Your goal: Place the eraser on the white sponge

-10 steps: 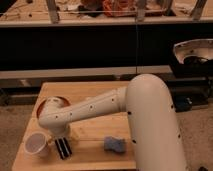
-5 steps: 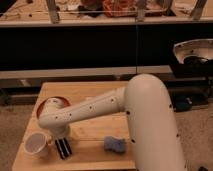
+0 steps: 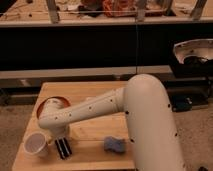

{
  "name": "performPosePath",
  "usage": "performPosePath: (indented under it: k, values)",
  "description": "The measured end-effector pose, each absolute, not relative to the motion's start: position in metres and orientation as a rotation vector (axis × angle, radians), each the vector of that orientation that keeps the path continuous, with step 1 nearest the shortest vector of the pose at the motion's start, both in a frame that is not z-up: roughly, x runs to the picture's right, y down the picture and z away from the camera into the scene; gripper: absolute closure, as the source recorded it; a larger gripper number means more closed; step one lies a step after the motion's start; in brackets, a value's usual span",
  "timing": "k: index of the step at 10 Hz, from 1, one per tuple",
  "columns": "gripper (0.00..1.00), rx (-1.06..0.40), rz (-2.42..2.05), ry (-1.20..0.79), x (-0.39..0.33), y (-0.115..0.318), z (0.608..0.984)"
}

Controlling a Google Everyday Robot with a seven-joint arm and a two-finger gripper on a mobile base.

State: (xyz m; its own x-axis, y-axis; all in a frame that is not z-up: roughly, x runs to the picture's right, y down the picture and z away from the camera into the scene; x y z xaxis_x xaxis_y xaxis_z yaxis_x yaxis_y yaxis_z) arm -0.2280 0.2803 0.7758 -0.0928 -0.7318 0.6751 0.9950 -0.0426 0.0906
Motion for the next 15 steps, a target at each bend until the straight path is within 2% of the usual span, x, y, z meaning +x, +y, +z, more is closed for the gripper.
performPosePath:
  k: [15]
  values:
    - [0.2,-0.514,-1.572,-0.647,-0.2305,0.2835,0.7831]
